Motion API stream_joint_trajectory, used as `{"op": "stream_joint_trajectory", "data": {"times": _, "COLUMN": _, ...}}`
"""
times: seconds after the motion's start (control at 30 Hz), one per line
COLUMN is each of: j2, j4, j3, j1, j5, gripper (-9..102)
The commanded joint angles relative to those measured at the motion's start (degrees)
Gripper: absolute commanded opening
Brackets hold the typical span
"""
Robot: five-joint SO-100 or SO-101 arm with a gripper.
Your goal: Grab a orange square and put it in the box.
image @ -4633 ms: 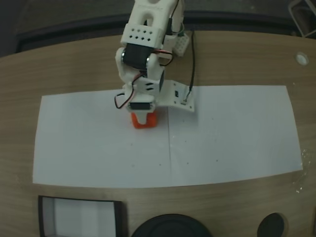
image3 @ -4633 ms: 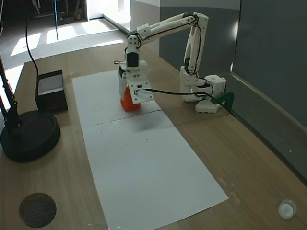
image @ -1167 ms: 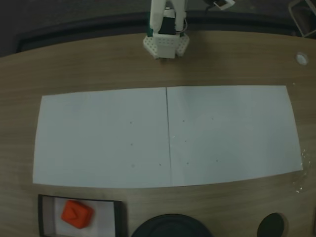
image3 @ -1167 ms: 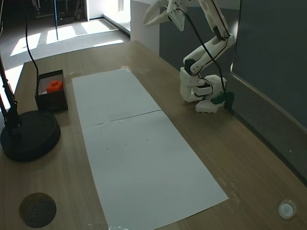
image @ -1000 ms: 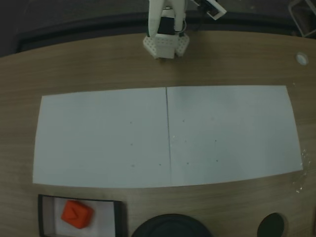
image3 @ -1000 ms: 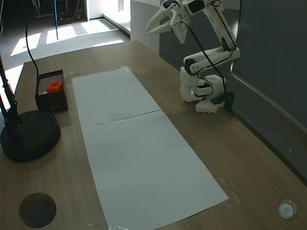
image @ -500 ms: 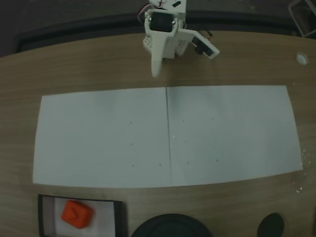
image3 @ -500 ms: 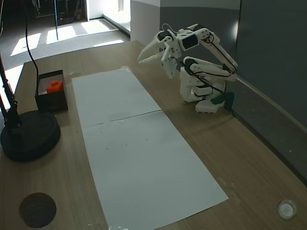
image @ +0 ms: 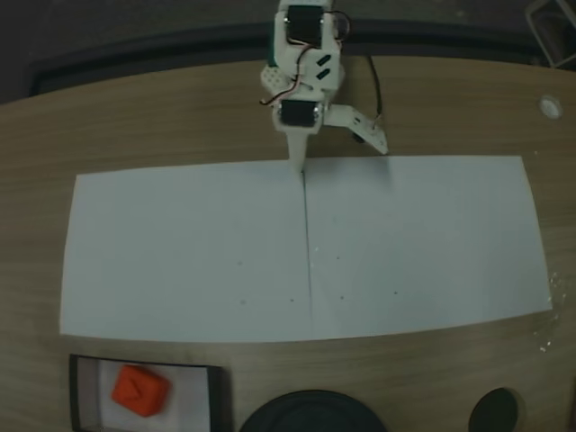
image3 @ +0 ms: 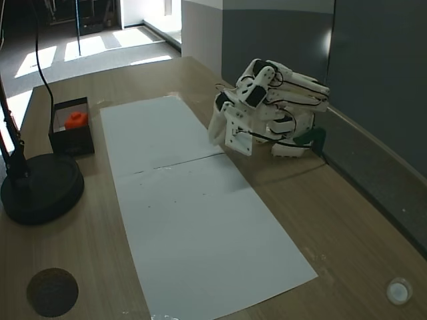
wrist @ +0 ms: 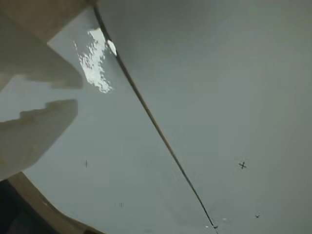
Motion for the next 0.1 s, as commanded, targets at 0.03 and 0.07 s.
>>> {"op": "stream_joint_trajectory", "data": {"times": 0.03, "j2": 1.32, "j4": 1.41, "j3": -4.04, "j1": 0.09, "j5": 2.29, "gripper": 0}}
{"op": "stream_joint_trajectory", "data": {"times": 0.07, "j2": 1.32, "j4": 1.41, "j3": -4.04, "j1": -0.09, "j5": 2.02, "gripper": 0}}
